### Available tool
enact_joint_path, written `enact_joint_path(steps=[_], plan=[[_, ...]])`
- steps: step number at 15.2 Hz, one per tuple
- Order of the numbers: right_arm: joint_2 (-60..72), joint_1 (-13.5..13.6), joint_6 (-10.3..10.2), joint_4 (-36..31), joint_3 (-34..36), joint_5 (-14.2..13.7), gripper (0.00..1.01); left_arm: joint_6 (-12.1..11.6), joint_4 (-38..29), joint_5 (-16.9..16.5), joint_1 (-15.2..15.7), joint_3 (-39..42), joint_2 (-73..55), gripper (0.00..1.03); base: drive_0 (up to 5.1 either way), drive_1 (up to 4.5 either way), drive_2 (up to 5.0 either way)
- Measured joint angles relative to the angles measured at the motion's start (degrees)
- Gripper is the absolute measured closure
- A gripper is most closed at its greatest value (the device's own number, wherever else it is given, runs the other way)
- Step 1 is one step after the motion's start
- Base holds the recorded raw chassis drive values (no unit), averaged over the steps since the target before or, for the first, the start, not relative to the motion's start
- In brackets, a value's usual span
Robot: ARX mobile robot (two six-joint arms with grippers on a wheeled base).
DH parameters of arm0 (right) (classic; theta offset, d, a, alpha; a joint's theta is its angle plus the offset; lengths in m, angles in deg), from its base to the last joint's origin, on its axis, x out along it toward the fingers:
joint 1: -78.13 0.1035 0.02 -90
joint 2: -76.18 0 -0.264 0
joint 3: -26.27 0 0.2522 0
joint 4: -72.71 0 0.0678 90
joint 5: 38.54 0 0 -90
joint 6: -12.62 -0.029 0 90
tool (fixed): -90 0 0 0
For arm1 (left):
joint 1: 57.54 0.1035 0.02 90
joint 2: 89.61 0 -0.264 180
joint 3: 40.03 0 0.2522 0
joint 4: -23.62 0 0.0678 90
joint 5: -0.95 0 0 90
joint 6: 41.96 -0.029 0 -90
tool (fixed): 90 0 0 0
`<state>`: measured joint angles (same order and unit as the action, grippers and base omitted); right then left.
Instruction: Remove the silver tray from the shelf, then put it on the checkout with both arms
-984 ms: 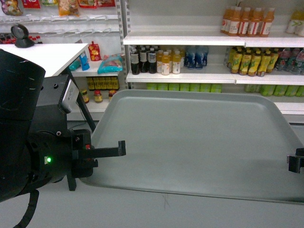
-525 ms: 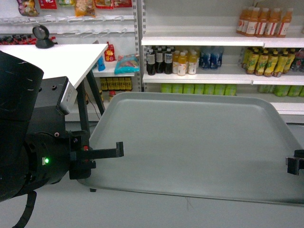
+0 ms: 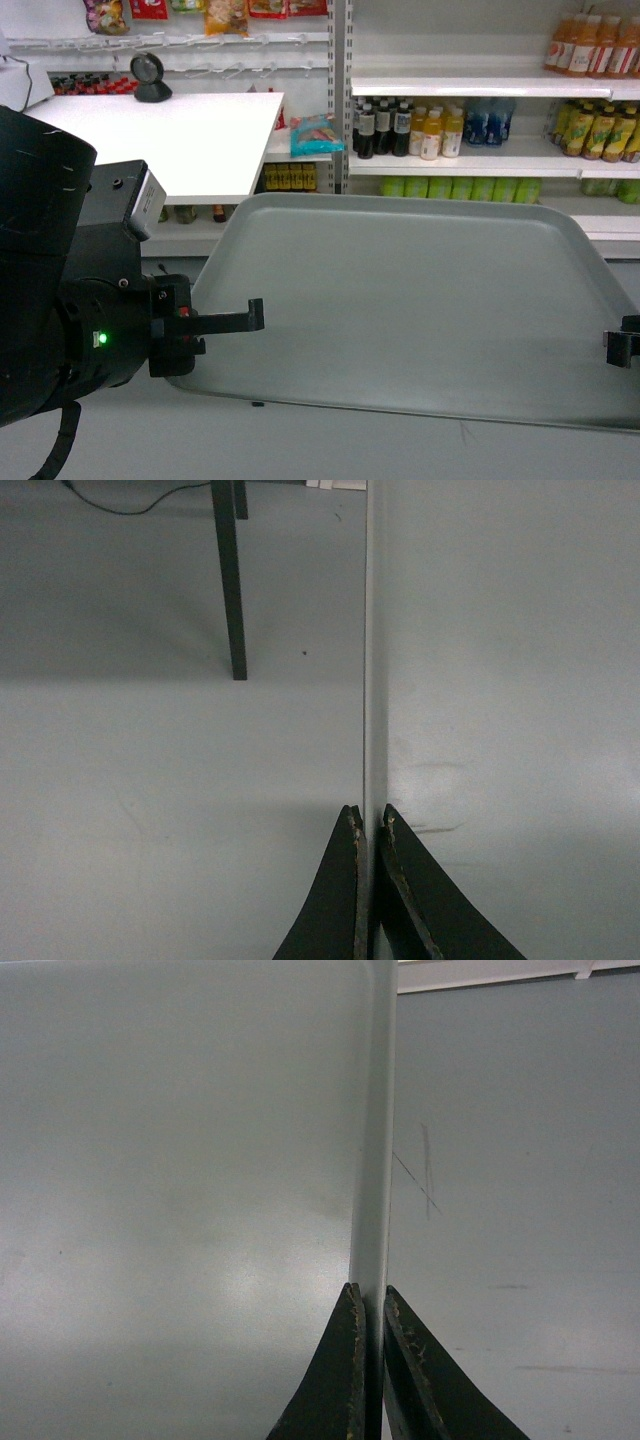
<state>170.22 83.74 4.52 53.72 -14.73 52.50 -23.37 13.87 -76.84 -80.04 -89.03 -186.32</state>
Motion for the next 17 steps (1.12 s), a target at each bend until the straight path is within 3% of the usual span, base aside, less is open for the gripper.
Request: enact_joint_path(steps=[17], plan=[[0.0,-0.04,0.0,-0.2,0.0,-0.02,0.98,-0.04,-0.15,-0.02,0.0,0.0,0.0,1.01,-5.0,2.48,2.5]])
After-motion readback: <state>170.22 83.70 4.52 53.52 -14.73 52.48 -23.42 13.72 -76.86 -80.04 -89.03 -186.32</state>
